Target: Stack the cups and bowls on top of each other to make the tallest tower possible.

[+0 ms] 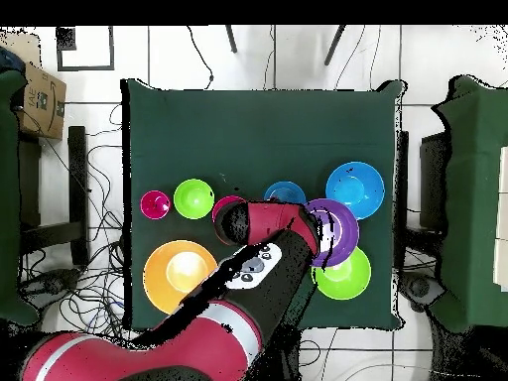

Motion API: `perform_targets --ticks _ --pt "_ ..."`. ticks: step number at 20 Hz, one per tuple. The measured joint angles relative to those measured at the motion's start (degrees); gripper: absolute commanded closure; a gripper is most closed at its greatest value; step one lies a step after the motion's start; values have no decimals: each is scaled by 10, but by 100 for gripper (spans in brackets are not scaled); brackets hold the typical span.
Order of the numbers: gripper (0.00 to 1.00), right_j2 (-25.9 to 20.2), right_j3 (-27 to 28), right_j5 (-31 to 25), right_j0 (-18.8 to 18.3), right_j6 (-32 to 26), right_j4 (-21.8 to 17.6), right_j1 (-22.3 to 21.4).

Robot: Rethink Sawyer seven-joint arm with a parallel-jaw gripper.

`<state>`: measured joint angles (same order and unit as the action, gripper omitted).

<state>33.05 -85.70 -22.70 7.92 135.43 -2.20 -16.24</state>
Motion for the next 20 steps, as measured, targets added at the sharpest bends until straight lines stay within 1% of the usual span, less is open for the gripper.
perform_targets --ticks 14,20 --pt "100 0 0 0 10 0 -39 0" --pt "100 0 0 0 10 0 -49 0"
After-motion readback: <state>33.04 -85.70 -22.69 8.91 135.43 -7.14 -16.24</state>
